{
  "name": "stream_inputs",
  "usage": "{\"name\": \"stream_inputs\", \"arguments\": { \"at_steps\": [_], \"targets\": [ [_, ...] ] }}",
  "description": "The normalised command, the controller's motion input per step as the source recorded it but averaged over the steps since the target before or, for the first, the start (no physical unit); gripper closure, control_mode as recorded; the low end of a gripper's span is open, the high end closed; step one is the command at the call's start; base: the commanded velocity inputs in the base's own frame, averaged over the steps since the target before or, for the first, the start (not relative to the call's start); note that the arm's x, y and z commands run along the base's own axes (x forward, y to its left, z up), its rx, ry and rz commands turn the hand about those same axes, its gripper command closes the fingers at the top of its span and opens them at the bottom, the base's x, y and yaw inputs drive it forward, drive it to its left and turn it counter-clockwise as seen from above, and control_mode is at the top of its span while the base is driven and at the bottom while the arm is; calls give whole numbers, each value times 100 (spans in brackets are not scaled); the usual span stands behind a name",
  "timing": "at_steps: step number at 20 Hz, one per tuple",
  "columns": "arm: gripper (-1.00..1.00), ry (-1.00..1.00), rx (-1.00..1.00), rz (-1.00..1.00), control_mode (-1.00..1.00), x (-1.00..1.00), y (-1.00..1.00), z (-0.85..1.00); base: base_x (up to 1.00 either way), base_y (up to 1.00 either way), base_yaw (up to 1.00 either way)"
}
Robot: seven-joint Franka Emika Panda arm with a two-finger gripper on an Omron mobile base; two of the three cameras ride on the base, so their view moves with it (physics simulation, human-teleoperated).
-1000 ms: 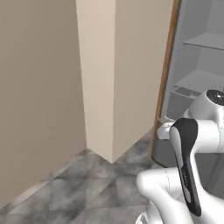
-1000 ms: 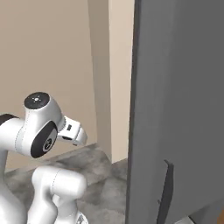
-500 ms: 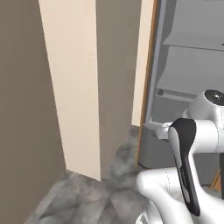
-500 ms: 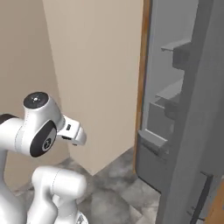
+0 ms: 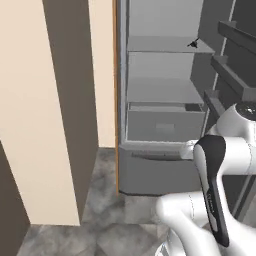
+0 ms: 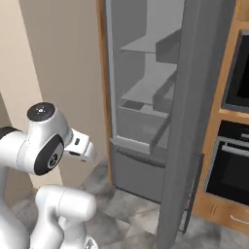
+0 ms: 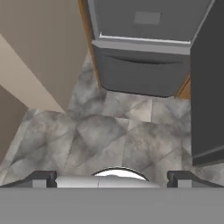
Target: Place one tomato and one fish in each tupperware on the nearby counter, to pack two identical lunches.
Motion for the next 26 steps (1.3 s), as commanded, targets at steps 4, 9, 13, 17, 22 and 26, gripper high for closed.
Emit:
{"name": "stream_inputs", "arguments": {
  "at_steps": [4,9,13,17,22,26],
  "targets": [
    [-100,0,0,0,100,0,0,0,46,64,-55],
    [-100,0,0,0,100,0,0,0,40,67,-51],
    [-100,0,0,0,100,0,0,0,34,11,-34],
    [-100,0,0,0,100,0,0,0,76,3,-26],
    [-100,0,0,0,100,0,0,0,92,0,-14],
    [-100,0,0,0,100,0,0,0,87,0,-7]
  ]
}}
